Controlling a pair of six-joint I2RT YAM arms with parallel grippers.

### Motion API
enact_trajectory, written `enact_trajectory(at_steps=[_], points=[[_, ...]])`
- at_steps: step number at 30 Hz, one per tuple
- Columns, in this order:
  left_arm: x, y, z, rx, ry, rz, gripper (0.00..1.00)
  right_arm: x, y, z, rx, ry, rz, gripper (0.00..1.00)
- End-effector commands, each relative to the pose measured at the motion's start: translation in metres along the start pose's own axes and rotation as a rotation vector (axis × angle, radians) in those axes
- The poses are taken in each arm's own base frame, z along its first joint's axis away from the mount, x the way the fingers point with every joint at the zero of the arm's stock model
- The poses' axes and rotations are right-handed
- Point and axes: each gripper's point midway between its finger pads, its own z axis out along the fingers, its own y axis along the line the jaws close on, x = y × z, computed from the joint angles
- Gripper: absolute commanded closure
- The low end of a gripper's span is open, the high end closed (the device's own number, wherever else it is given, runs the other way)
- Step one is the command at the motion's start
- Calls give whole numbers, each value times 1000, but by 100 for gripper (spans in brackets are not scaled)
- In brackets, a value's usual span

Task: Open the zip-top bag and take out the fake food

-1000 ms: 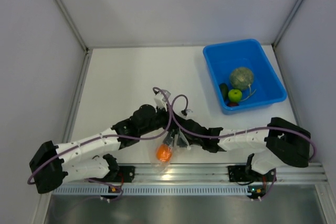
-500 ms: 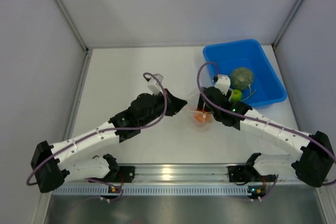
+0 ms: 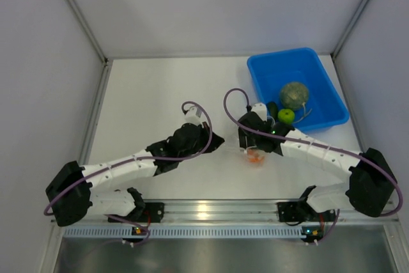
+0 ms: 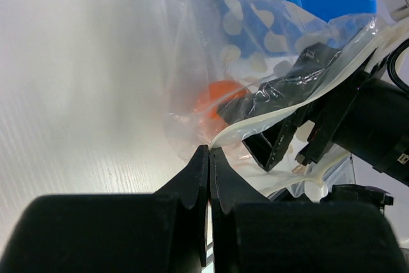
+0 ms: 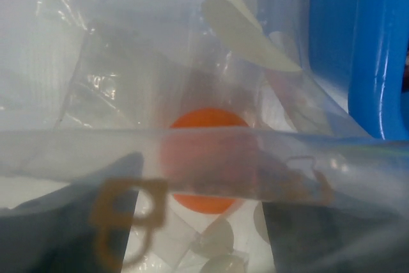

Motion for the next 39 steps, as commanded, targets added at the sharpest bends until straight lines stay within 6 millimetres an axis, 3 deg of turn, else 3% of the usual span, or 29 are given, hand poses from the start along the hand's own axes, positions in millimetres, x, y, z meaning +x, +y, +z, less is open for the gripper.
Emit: enact_trajectory(at_steps=[1, 8, 14, 21, 26, 39], points=[[-9, -9, -3, 17, -36, 8, 100, 12, -1, -20, -58, 20, 14, 28], [-12, -30, -2, 37, -58, 25, 100, 28, -17, -22, 8, 84, -6, 29], [-9, -33, 1, -48, -90, 72, 100, 47, -31, -22, 63, 141, -26, 29], [-6, -42, -2, -59, -104, 86, 100, 77, -33, -20, 48, 258, -65, 29], [-3, -43, 0, -73, -94, 105, 100, 80, -42, -29, 70, 278, -80, 23], [9, -49, 14, -76, -52, 125, 100, 113, -35, -25, 53, 402, -142, 18]])
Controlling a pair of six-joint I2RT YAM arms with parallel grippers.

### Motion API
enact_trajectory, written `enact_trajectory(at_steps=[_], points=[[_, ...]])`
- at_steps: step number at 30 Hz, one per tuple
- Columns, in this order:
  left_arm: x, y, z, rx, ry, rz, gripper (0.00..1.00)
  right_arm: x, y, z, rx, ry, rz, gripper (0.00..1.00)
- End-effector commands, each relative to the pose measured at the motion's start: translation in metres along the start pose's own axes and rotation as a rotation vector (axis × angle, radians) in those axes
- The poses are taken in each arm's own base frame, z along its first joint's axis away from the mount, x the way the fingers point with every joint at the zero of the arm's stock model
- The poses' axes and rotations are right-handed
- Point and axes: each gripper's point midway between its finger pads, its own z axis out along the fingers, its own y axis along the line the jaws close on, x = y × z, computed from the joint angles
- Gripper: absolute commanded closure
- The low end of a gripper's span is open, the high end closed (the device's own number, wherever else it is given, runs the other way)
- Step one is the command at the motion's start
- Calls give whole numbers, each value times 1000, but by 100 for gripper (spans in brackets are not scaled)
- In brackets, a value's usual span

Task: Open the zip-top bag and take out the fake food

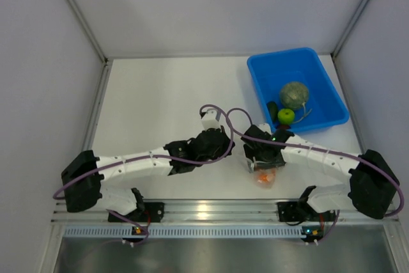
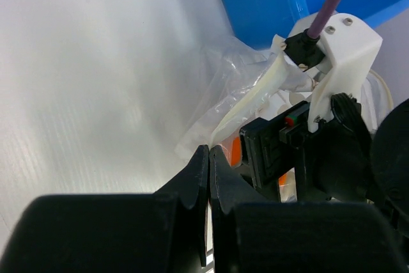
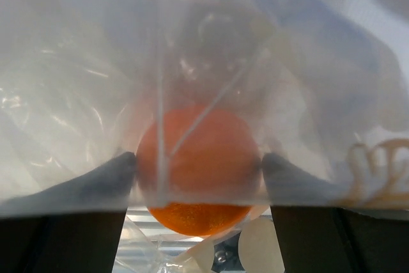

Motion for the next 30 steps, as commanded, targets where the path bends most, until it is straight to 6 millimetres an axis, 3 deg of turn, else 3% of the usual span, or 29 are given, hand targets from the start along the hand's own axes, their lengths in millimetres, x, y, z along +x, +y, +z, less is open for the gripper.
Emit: enact_trajectory(at_steps=[1, 3, 6, 7, 13, 21, 30], points=[[-18, -17, -1, 25, -47, 1, 100, 19, -3, 5, 44, 81, -51, 18], [-19, -18, -2, 30, -49, 3, 100, 20, -2, 7, 54, 80, -59, 19], [-21, -15, -5, 25, -59, 6, 100, 14, 1, 4, 34, 48, -38, 33], [-22, -14, -5, 22, -64, 8, 100, 10, 4, 0, 19, 33, -30, 42], [-27, -16, -12, 37, -74, 6, 100, -25, 10, -35, -27, -108, 27, 55], [-27, -29, -23, 105, -45, 18, 100, -63, 22, -67, -116, -279, 109, 58], [-32, -30, -29, 116, -62, 32, 100, -103, 45, -104, -245, -408, 162, 60]])
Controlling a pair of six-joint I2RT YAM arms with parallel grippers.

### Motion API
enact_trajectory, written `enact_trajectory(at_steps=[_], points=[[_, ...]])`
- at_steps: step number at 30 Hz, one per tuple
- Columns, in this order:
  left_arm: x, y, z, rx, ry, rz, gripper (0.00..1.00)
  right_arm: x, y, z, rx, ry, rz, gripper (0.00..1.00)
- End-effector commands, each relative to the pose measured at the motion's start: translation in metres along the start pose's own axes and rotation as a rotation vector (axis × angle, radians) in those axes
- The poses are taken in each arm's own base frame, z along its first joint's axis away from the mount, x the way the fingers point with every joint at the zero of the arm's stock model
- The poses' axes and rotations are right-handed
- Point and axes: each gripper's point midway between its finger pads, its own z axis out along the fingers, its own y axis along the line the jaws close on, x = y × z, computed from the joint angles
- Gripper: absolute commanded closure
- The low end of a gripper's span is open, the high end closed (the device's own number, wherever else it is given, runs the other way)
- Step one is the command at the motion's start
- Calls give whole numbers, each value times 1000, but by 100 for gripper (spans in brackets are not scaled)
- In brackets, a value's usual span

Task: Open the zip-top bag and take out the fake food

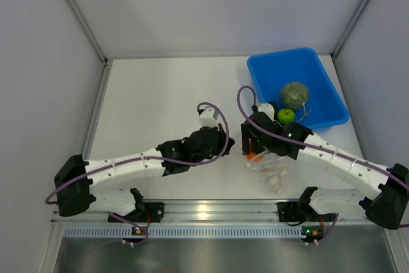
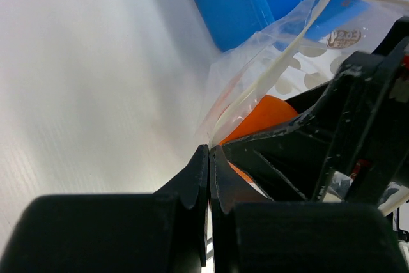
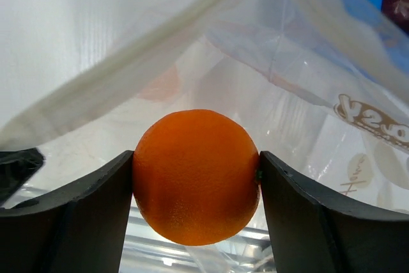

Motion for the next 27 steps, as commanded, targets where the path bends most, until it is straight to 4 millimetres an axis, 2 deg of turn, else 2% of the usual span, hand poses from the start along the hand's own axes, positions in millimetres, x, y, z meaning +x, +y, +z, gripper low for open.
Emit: enact_trajectory(at_steps=[1, 6, 13, 18, 19, 24, 25, 27], points=[[-18, -15, -9, 44, -50, 5, 100, -45, 29, -25, -109, -141, 47, 60], [-23, -13, -11, 36, -67, 19, 100, -57, 45, -34, -145, -161, 20, 62], [-28, -4, -15, 4, -103, 6, 100, -89, 69, -67, -294, -265, 45, 64], [-36, 6, -21, -29, -142, -15, 100, -106, 74, -88, -348, -330, 65, 64], [-37, 14, -22, -67, -154, -8, 100, -111, 75, -96, -361, -348, 62, 65], [-46, 30, -29, -135, -192, -5, 100, -134, 73, -130, -402, -421, 55, 65], [-49, 33, -30, -147, -201, -7, 100, -143, 72, -143, -415, -446, 60, 65], [-54, 42, -35, -184, -216, 1, 100, -152, 67, -151, -401, -464, 54, 65]])
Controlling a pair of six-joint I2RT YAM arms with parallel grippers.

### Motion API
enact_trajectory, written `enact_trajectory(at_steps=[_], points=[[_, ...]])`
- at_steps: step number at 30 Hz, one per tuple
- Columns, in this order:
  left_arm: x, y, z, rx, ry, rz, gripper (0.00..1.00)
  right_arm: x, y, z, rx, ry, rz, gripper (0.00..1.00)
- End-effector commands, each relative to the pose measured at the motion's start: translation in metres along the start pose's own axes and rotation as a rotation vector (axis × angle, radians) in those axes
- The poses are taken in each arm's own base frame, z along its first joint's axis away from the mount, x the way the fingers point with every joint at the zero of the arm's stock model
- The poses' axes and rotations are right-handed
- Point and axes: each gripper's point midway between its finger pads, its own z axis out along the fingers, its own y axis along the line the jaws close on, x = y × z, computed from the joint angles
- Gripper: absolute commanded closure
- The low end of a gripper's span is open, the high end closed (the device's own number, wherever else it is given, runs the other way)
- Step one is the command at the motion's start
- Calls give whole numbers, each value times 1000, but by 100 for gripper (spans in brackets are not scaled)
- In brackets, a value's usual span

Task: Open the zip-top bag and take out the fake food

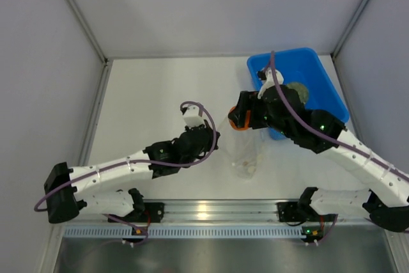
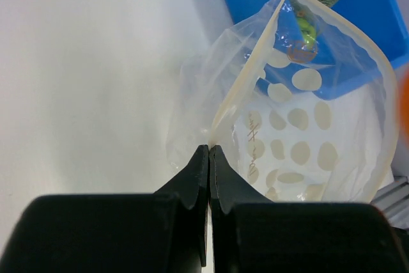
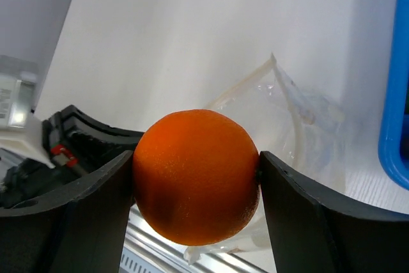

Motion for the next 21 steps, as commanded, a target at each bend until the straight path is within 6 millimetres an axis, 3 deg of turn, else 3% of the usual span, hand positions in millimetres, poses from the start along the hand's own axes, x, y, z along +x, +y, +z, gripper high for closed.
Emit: enact_trajectory(at_steps=[1, 5, 9, 11, 12, 16, 18, 21], points=[[-22, 18, -8, -75, -69, -8, 100, -53, 9, -37, -53, -129, -12, 64], [-36, 34, -15, -108, -76, -16, 100, -75, -21, -48, 67, -167, -34, 64], [-58, 58, -24, -141, -87, -22, 100, -90, -74, -41, 191, -189, 10, 64], [-80, 72, -29, -161, -115, -42, 100, -85, -95, -28, 235, -166, 29, 64], [-90, 83, -31, -180, -117, -57, 100, -81, -118, -22, 297, -149, 55, 64], [-122, 103, -48, -228, -167, -43, 100, -64, -173, 2, 434, -91, 113, 64], [-140, 104, -58, -241, -196, -36, 100, -52, -200, 15, 502, -60, 142, 63], [-153, 104, -70, -263, -207, 11, 100, -33, -224, 33, 549, -26, 170, 61]])
